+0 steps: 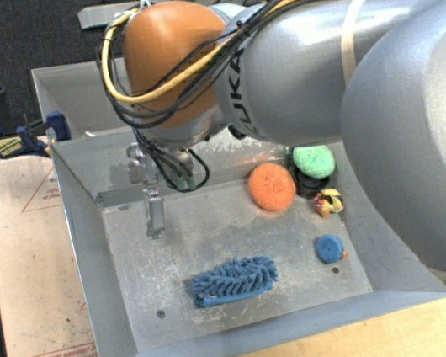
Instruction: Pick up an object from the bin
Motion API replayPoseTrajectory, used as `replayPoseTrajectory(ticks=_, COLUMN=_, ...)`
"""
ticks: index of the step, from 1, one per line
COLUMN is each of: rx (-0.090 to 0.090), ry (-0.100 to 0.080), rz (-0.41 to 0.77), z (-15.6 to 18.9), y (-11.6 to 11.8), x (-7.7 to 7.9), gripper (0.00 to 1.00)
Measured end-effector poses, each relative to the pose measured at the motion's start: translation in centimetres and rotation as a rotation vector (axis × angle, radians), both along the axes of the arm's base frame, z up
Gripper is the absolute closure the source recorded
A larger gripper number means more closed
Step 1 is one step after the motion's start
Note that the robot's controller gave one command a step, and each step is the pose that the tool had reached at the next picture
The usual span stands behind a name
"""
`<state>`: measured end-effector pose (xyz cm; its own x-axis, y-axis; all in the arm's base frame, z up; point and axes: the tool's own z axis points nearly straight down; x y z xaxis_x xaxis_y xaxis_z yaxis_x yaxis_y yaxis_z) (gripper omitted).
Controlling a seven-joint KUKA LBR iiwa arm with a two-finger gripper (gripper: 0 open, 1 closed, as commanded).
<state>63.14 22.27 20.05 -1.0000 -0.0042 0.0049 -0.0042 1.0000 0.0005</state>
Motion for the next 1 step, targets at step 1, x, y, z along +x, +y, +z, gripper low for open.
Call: replayPoseTrajectory(ticks=1, rx=0.001, ry=-0.006, rz=-0.003, z=0.54, y=-0.11, x=0.11, gripper=0.00)
